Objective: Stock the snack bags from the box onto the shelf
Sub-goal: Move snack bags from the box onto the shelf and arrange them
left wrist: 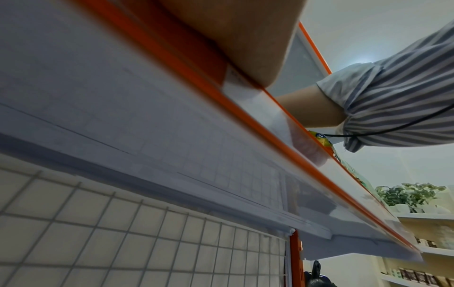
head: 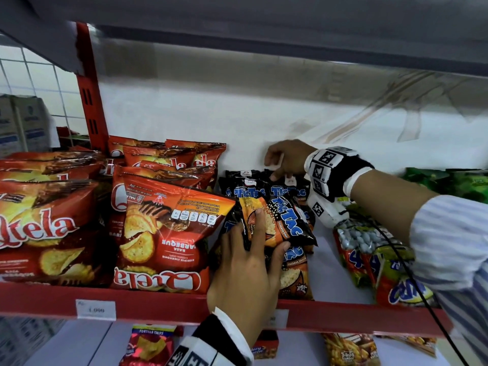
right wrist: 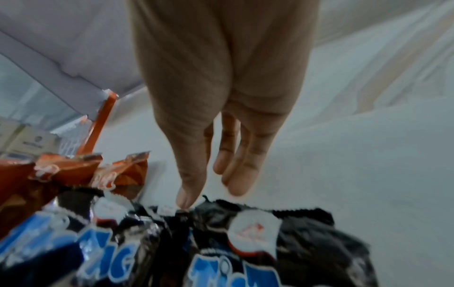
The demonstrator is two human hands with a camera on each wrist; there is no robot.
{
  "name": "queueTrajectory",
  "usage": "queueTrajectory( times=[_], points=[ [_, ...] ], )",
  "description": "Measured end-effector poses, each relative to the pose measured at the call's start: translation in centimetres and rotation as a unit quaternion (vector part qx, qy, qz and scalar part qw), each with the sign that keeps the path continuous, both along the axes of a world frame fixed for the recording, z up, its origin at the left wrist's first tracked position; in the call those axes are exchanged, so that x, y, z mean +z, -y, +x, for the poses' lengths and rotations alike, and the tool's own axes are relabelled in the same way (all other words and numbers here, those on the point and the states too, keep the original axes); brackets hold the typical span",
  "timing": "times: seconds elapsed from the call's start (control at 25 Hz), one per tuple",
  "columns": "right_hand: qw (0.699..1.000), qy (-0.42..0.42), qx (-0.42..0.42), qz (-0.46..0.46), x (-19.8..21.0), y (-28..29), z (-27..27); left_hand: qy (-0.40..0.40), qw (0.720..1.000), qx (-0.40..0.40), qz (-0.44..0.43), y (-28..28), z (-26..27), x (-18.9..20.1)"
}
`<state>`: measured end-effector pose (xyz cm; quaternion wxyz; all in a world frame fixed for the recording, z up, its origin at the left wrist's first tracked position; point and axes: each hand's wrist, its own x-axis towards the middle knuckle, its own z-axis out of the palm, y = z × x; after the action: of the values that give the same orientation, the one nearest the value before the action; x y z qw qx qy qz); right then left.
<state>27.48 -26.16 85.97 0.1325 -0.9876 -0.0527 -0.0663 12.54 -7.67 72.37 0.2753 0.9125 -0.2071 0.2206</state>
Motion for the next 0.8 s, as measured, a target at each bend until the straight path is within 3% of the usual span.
queueTrajectory(
  times=[0.04, 0.12, 0.28, 0.36, 0.56, 0.72, 0.8],
  points=[
    [1.0, 0.001, -0.008, -0.02, 0.4, 0.0, -0.3, -0.002, 1.0, -0.002, -0.001, 0.0, 0.0, -0.1],
    [0.992, -0.089, -0.023, -0.082, 0.8, 0.0, -1.0, -0.004, 1.0, 0.0, 0.005, 0.1, 0.0, -0.2],
    [0.92, -0.253, -0.031, -0.298, -1.0, -0.6, -2.2, 0.001, 1.0, 0.005, -0.002, 0.1, 0.1, -0.3],
    [0.917, -0.239, -0.021, -0.319, -1.3, -0.6, -2.3, 0.007, 1.0, 0.006, 0.008, 0.2, 0.2, -0.6],
    [0.956, -0.115, -0.066, -0.263, 0.7, -0.2, -1.5, 0.002, 1.0, 0.003, -0.011, 0.2, 0.1, -0.4],
    [0.955, -0.129, -0.066, -0.26, 0.1, -0.3, -1.0, 0.014, 1.0, 0.008, -0.013, 0.2, 0.1, -0.4],
    [0.964, -0.098, -0.069, -0.237, 1.1, -0.4, -1.6, 0.008, 1.0, 0.004, -0.017, 0.2, 0.2, -0.5]
  ],
)
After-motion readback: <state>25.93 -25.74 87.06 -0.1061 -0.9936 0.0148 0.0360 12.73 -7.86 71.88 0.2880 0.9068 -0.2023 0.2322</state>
